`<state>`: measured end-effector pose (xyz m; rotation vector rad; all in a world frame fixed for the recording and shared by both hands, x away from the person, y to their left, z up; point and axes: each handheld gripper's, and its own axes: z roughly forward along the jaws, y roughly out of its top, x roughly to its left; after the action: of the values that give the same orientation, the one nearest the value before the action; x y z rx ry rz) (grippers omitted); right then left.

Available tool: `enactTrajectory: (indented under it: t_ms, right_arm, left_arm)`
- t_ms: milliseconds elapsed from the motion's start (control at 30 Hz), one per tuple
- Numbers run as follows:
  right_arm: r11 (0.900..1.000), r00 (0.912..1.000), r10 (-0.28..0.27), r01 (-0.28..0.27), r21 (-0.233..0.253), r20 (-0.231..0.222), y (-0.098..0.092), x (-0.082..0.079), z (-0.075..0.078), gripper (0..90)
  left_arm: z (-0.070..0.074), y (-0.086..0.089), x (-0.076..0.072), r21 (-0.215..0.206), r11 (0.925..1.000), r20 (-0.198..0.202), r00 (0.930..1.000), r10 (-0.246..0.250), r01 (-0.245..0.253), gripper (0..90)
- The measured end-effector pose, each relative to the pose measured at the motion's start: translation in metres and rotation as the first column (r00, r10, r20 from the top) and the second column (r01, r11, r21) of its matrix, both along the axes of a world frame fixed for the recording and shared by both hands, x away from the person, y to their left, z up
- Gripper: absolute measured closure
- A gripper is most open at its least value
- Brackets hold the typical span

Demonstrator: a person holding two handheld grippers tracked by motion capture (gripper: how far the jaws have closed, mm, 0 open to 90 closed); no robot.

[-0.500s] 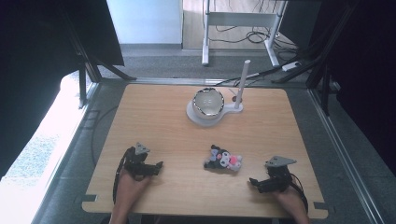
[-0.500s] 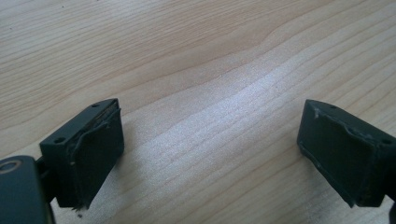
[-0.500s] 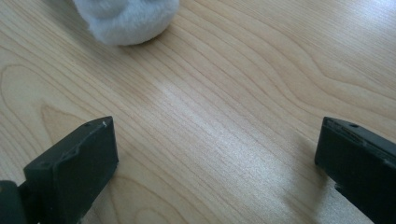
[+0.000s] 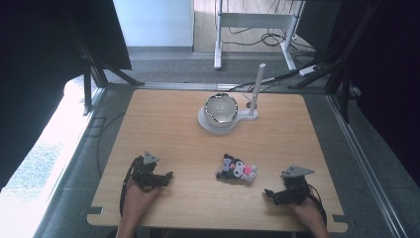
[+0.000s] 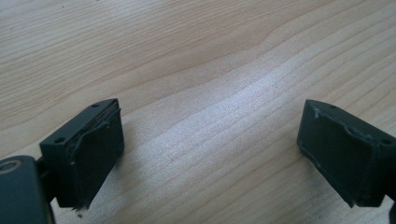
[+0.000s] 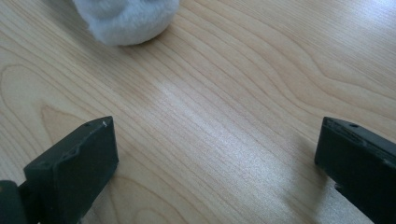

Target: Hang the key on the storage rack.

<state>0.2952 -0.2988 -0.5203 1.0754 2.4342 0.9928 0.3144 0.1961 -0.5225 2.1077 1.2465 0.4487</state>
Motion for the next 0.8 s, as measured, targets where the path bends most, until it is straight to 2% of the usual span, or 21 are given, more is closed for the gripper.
enactTrajectory:
  t_ms: [800]
  right_arm:
    - [1.000, 1.0000, -0.002, 0.002, -0.001, -0.007, 0.0003, 0.0005, 0.0008, 0.0]
  left_arm:
    - [0.0000, 0.0000, 0.0000, 0.000, 1.0000, 0.000, 1.0000, 0.000, 0.000, 7.2]
